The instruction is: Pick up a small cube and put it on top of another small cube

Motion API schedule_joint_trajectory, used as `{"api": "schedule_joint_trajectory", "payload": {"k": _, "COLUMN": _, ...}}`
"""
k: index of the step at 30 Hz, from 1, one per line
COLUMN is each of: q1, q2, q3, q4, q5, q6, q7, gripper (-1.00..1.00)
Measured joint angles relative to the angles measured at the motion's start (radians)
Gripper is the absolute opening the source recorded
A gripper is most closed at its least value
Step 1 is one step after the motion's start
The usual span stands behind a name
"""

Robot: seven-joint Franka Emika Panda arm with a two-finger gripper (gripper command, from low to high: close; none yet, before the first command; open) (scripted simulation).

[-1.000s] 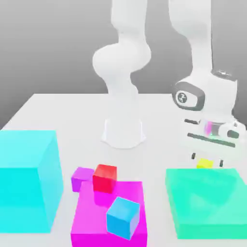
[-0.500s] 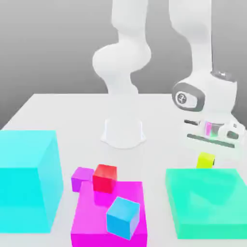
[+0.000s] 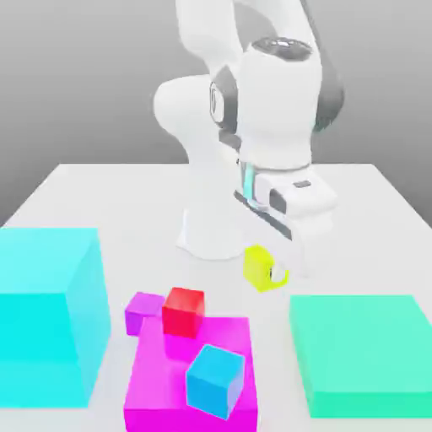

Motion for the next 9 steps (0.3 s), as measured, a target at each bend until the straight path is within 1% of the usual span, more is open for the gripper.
{"api": "schedule_joint_trajectory", "payload": {"k": 1, "q1": -0.032, "q2": -0.008, "q3": -0.024, "q4": 0.007, "q5": -0.008, "q6": -0.016, "q7": -0.001, "gripper": -1.0}}
{"api": "schedule_joint_trajectory", "payload": {"k": 2, "q1": -0.043, "q2": 0.004, "q3": -0.042, "q4": 0.007, "q5": -0.008, "q6": -0.004, "q7": -0.005, "gripper": -1.0}}
{"api": "schedule_joint_trajectory", "payload": {"k": 6, "q1": -0.039, "q2": 0.116, "q3": -0.08, "q4": -0.024, "q5": 0.021, "q6": 0.136, "q7": -0.034, "gripper": -1.0}}
{"api": "schedule_joint_trajectory", "payload": {"k": 7, "q1": -0.039, "q2": 0.136, "q3": -0.082, "q4": -0.03, "q5": 0.027, "q6": 0.161, "q7": -0.039, "gripper": 1.0}}
{"api": "schedule_joint_trajectory", "payload": {"k": 9, "q1": -0.039, "q2": 0.136, "q3": -0.082, "q4": -0.03, "q5": 0.027, "q6": 0.161, "q7": -0.039, "gripper": 1.0}}
